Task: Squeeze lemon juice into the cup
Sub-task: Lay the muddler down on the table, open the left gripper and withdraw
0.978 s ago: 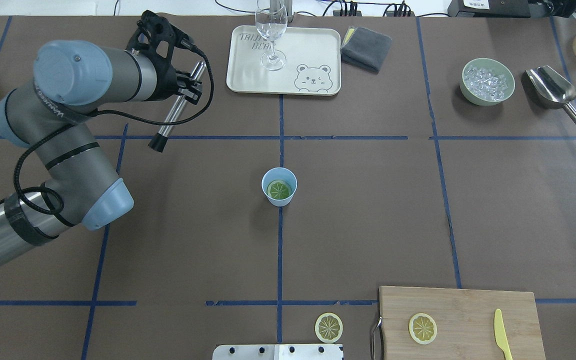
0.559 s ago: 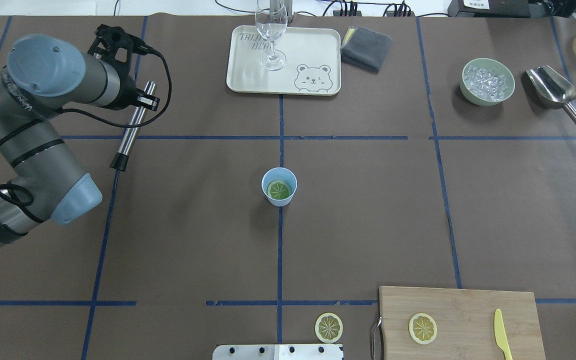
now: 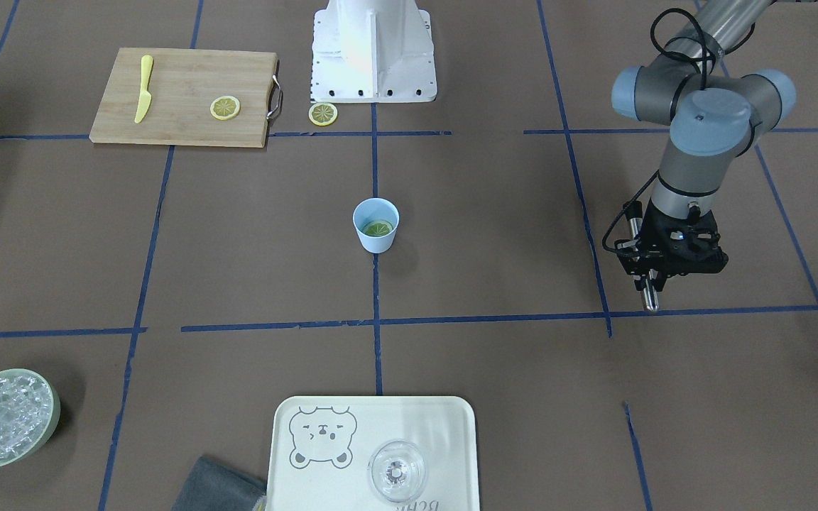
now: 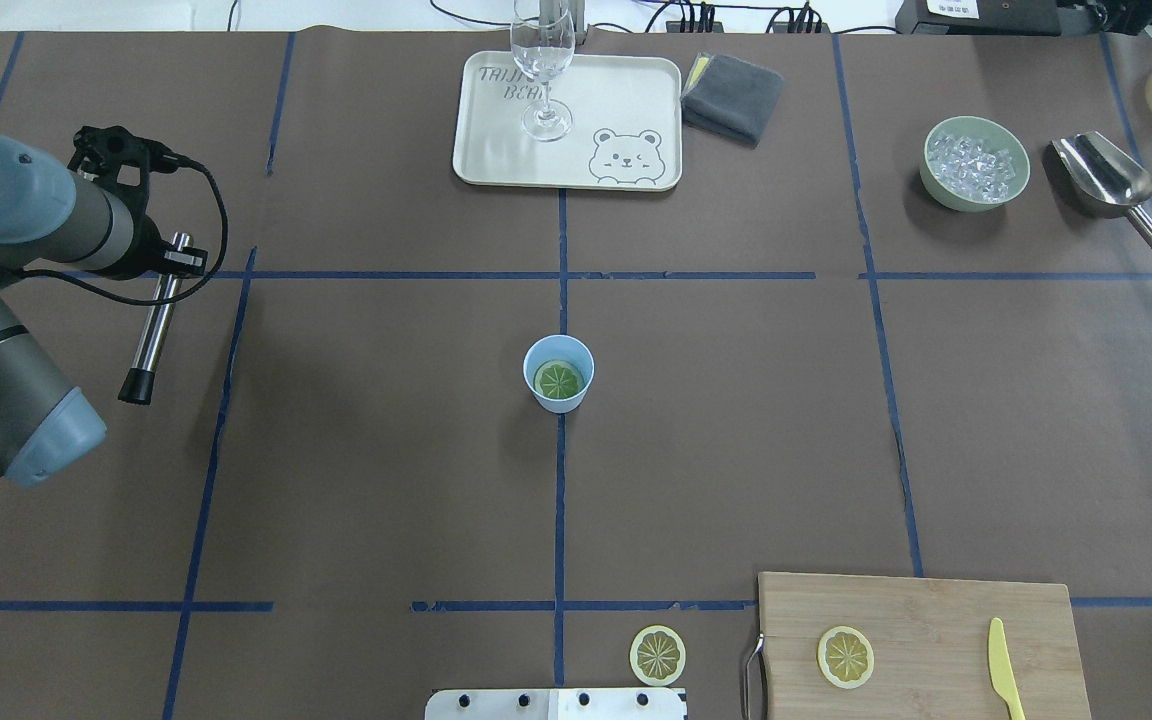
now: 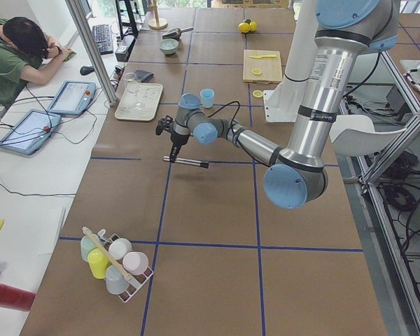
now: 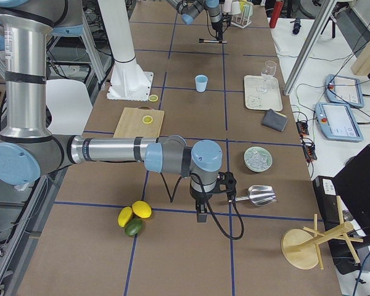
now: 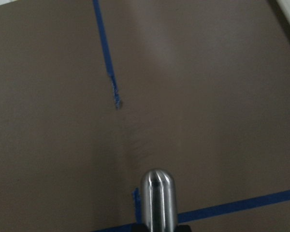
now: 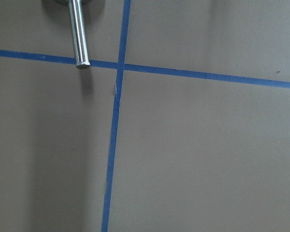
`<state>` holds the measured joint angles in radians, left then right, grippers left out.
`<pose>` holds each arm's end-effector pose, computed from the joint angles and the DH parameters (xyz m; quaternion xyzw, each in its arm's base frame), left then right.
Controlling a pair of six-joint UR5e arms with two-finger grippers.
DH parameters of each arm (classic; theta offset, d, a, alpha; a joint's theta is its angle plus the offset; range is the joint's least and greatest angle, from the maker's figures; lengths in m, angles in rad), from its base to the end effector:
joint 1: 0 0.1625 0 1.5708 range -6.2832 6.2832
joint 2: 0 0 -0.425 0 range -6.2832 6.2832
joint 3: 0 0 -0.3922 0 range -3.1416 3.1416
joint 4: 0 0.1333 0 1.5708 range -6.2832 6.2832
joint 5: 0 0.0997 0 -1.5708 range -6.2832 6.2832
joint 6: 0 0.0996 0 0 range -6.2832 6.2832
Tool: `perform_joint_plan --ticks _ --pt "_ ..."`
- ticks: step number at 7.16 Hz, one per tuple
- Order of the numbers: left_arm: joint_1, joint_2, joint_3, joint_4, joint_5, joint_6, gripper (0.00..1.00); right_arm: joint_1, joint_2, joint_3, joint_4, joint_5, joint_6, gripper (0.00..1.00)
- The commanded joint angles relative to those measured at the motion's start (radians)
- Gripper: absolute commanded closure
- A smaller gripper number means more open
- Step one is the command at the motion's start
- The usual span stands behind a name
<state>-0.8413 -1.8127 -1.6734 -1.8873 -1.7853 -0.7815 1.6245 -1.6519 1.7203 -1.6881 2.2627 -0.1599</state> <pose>0.3226 -0.5290 0.4583 0.1654 0.2949 0.0103 0.9410 0.0940 -0.4483 0.6408 0.0133 -0.3395 -0.0416 0.9396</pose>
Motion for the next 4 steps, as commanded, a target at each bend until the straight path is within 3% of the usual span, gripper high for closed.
perform_joint_plan --ticks 1,4 --pt "0.001 0.039 0.009 0.001 -0.002 -0.005 1.0 0.0 0.001 -0.001 0.001 0.0 -0.003 0.0" --pt "0.01 0.038 0.05 -0.007 0.001 -0.059 1.0 0.0 0.001 -0.004 0.001 0.0 -0.003 0.0"
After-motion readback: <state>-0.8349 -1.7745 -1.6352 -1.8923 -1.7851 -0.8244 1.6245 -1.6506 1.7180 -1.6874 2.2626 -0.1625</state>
